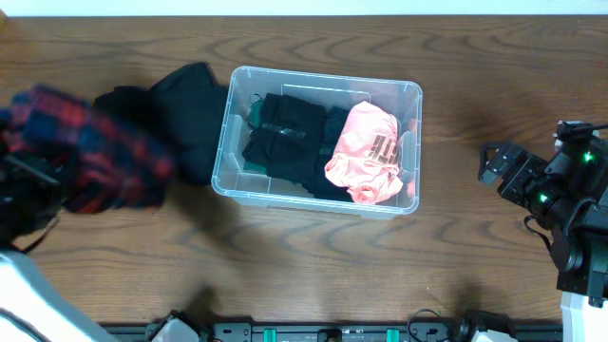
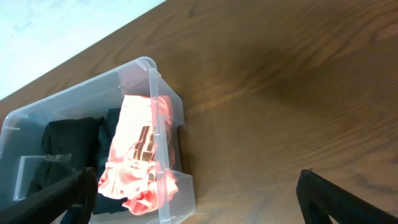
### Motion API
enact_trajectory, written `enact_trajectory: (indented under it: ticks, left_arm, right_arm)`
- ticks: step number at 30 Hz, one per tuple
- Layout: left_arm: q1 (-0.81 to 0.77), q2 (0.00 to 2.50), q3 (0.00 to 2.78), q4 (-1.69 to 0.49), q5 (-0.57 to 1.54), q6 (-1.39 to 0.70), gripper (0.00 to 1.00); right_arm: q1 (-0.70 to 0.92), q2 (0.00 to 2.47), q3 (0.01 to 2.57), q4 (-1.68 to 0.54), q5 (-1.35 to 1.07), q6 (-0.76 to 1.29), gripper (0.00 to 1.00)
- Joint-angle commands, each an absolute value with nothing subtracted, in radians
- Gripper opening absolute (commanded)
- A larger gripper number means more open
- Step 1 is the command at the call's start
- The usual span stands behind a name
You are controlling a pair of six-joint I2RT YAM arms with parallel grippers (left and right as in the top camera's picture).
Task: Pack container
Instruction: 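Swing the plaid shirt over and lay it into the bin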
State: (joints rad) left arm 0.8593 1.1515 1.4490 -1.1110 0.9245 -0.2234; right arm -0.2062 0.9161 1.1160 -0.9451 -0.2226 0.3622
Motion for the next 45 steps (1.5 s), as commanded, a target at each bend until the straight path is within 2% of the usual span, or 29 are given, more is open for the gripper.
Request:
enact_trajectory:
  ticks: [1, 4, 7, 16, 23, 33, 39, 40, 41, 42, 43, 44, 45]
  left_arm:
    - [0.738, 1.059, 1.456, -1.0, 1.109, -0.452, 0.06]
    - [0.596, 0.992, 1.456, -0.786, 1.118, -0.624, 0.06]
    - [0.439, 0.96, 1.456, -0.642, 1.021, -0.755, 0.06]
    - [-0.107, 1.055, 1.455, -0.574, 0.5, -0.907, 0.06]
    - [-0.419, 1.268, 1.455, -0.425, 0.29, -0.949, 0.06]
    - [-0.539, 1.512, 1.455, -0.43, 0.255, -1.054, 0.06]
    - [-0.524, 1.541, 1.455, -0.625, 0.051, -1.025, 0.06]
    - [-0.513, 1.541, 1.455, -0.658, 0.018, -0.992, 0.09]
    - [-0.503, 1.541, 1.455, -0.685, 0.001, -0.968, 0.16]
    - [-0.489, 1.541, 1.455, -0.711, -0.008, -0.947, 0.28]
    - [-0.475, 1.541, 1.455, -0.73, -0.009, -0.919, 0.5]
    - [-0.461, 1.541, 1.455, -0.748, -0.009, -0.883, 0.62]
    - [-0.444, 1.541, 1.455, -0.769, -0.009, -0.836, 0.67]
  right_arm:
    - [-0.216, 0.916, 1.118, -0.944, -0.213, 0.351, 0.99]
    - [-0.216, 0.916, 1.118, -0.944, -0.213, 0.35, 0.99]
    - [-0.216, 0.916, 1.118, -0.944, -0.213, 0.351, 0.99]
    - [-0.216, 0.916, 1.118, -0.944, -0.213, 0.351, 0.99]
    - [-0.216, 0.916, 1.118, -0.944, -0.213, 0.351, 0.99]
    - [-0.216, 0.916, 1.118, -0.944, -0.213, 0.351, 0.99]
    - [-0.216, 0.916, 1.118, -0.944, -0.213, 0.351, 0.99]
    - [-0.216, 0.916, 1.118, -0.944, -0.213, 0.35, 0.99]
    - [-0.216, 0.916, 1.118, -0.944, -0.213, 0.351, 0.99]
    - [-0.216, 0.916, 1.118, -0.944, -0.213, 0.351, 0.99]
    - [-0.216, 0.916, 1.118, -0.944, -0.213, 0.351, 0.99]
    - [-0.216, 0.916, 1.118, -0.944, -0.213, 0.351, 0.99]
    - [-0.216, 0.916, 1.118, -0.944, -0.213, 0.351, 0.99]
